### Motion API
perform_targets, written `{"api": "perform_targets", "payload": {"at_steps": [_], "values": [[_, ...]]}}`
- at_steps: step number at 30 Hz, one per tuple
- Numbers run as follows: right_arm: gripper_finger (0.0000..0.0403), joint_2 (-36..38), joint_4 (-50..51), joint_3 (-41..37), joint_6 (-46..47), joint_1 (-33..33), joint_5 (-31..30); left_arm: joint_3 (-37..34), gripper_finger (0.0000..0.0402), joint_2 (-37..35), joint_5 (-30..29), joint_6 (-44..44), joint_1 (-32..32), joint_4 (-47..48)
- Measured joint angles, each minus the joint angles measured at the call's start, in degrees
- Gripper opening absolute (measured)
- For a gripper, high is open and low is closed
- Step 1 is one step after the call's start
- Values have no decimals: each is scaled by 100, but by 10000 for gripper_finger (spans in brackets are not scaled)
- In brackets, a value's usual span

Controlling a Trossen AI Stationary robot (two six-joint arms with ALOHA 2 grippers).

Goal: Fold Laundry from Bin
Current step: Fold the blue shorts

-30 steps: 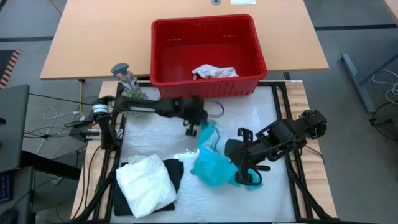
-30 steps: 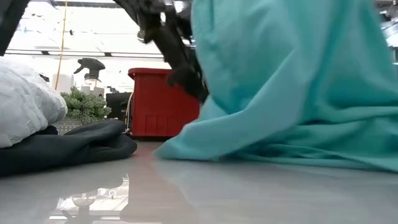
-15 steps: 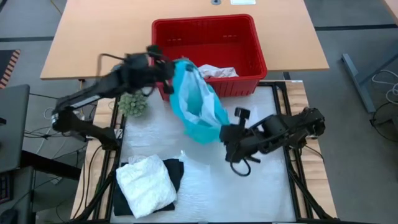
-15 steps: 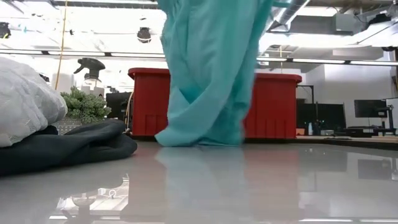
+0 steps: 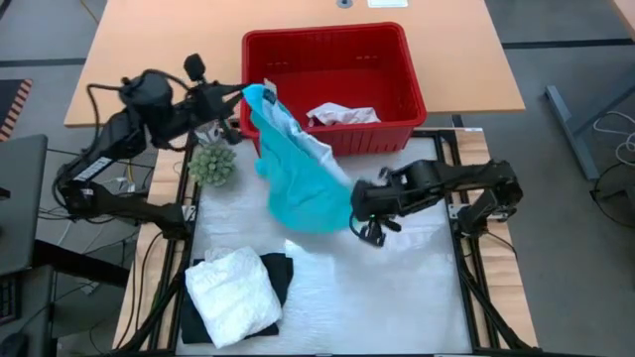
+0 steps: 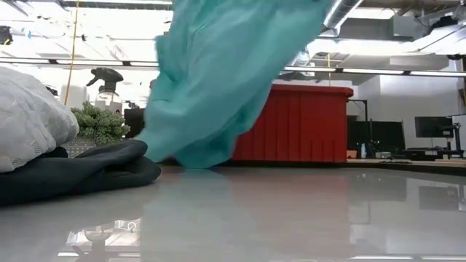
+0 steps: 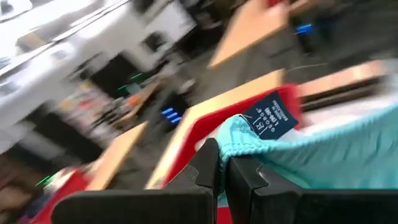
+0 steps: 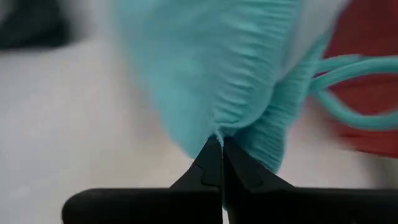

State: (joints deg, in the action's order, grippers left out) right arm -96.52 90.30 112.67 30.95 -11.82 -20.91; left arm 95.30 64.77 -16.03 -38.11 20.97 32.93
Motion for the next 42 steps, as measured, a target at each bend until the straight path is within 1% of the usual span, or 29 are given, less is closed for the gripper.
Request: {"api": "perform_targets", "payload": {"at_steps": [4, 6, 7, 8, 9, 11, 12, 13, 14, 16, 17, 19, 21, 22, 23, 26, 28, 29, 31, 32, 33, 34, 35, 36, 37, 38, 40, 41, 42], "values": [[19, 65, -4, -573, 293, 347, -2393, 7, 0, -211, 1729, -275, 4, 1052], [19, 45, -30, -633, 108, 521, -3159, 7, 0, -225, 2455, -368, -4, 1671], [19, 51, -86, -631, -166, 581, -3299, 7, 0, -212, 2687, -337, -4, 1967], [19, 72, -224, -619, -682, 596, -3228, 5, 0, -172, 2787, -260, -4, 2233], [19, 91, -400, -602, -1535, 550, -2768, 5, 0, -130, 2802, -160, -2, 2439], [19, 145, -422, -595, -3108, 367, -911, 5, 0, -50, 2628, 25, 4, 2804], [19, 126, -303, -599, -3421, 243, -255, 5, 0, 12, 2486, 144, 3, 2976], [19, 76, -111, -604, -3368, 180, 14, 5, 0, 77, 2396, 200, 3, 3138], [19, 43, -68, -644, -3155, 140, -81, 5, 0, 158, 2302, 165, 3, 3338], [19, 220, -113, -1019, -2989, 226, -1029, 4, 0, 375, 1793, -178, -2, 3704], [19, 357, -121, -1124, -2959, 315, -1946, 1, 0, 493, 1254, -342, -4, 3736], [19, 433, -74, -1139, -2921, 541, -4206, -1, 0, 715, -128, -581, -1, 3509], [19, 430, -15, -1079, -3037, 668, -6254, -2, 0, 883, -1466, -765, 8, 2827], [19, 398, -189, -952, -3325, 685, -6793, -3, 0, 916, -1914, -882, 9, 2369], [19, 355, -362, -812, -3867, 668, -6904, -4, 0, 920, -2148, -974, -6, 1901], [23, 335, -1063, -504, -5139, 345, -6075, 38, 0, 717, -1995, -997, -238, 682], [19, 364, -1363, -400, -5370, 61, -5332, 44, 0, 462, -1198, -763, -383, 270], [19, 380, -1262, -357, -5444, -76, -4520, 35, 0, 309, -495, -672, -430, 280], [19, 412, -838, -304, -5443, -249, -2393, 20, 0, 71, 1069, -682, -446, 668], [19, 409, -620, -307, -5249, -264, -1549, 20, 0, 11, 1623, -812, -438, 1003], [19, 379, -408, -334, -4839, -260, -1033, 20, 0, -20, 2023, -951, -432, 1418], [19, 366, -113, -361, -4288, -194, -798, 20, 0, -26, 2149, -1074, -432, 1862], [19, 365, -5, -478, -3748, -91, -722, 15, 0, 7, 1977, -1178, -422, 2352], [19, 419, -50, -642, -3503, 82, -871, 9, 0, 88, 1392, -1300, -391, 2816], [19, 544, -81, -812, -3429, 216, -1290, 4, 0, 175, 465, -1382, -369, 3162], [19, 583, -60, -892, -3315, 297, -1981, -8, 0, 322, -638, -1387, -360, 3329], [19, 559, -44, -888, -3189, 515, -3864, -13, 0, 627, -2762, -1358, -349, 3171], [21, 575, -46, -886, -3203, 538, -4881, -13, 0, 686, -3441, -1418, -347, 2895], [23, 571, -210, -884, -3408, 530, -5865, -13, 0, 690, -3816, -1497, -356, 2570]]}}
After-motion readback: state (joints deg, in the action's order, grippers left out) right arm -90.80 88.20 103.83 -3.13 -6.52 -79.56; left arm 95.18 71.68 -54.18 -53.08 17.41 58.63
